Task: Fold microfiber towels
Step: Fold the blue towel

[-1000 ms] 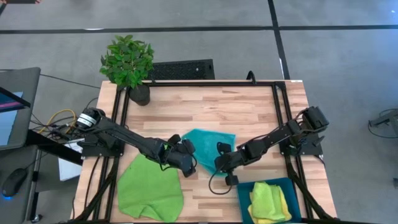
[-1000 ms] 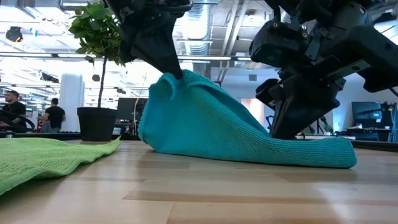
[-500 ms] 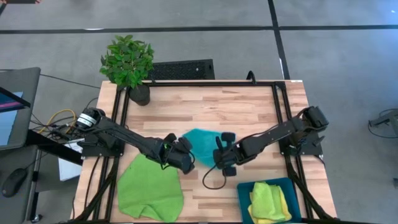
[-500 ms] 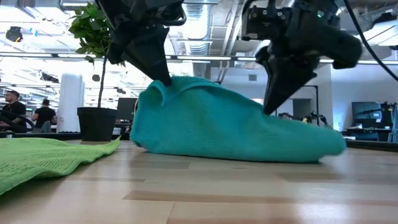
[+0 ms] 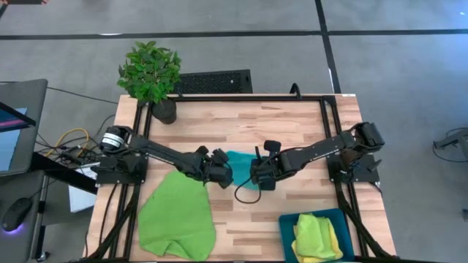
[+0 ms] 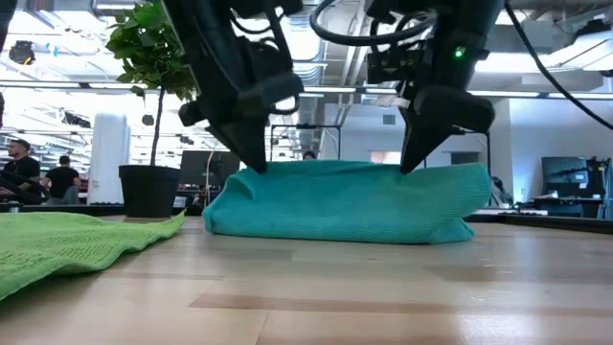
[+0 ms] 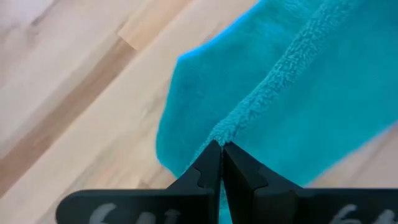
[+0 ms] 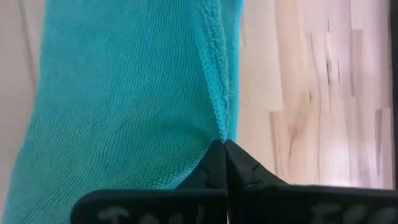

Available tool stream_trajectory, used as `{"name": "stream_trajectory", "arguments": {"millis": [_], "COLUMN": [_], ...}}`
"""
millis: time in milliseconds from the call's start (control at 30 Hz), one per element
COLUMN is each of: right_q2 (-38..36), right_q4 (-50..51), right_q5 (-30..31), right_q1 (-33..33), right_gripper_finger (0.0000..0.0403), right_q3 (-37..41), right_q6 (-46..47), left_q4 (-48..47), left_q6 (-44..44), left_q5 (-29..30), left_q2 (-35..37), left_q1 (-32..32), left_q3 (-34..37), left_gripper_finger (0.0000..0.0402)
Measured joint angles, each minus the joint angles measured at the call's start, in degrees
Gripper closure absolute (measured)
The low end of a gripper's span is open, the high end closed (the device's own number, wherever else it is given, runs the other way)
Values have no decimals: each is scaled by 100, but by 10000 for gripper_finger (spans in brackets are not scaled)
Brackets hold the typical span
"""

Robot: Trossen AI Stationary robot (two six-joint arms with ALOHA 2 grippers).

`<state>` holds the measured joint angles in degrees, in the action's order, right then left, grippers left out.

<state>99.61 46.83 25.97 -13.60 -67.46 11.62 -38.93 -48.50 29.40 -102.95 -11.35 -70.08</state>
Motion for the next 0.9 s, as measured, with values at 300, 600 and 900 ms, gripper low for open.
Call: {"name": "stream_trajectory", "arguments": {"millis": [300, 600, 900], "right_q2": [0, 2, 2], "right_q4": [48, 45, 29], "right_q5": [-57, -229, -196], "right_q1": [335, 518, 543], "right_gripper_finger": [379, 319, 229], "right_q3": [71, 72, 72], "right_q6": [-143, -157, -159], "left_q4": [229, 264, 264], "left_q6": [237, 863, 995], "left_q5": [-6, -45, 110], "left_q2": [-33, -33, -33], "left_q1": [369, 519, 693], "left_q3": [0, 0, 0], "left_gripper_finger": [401, 377, 273]}}
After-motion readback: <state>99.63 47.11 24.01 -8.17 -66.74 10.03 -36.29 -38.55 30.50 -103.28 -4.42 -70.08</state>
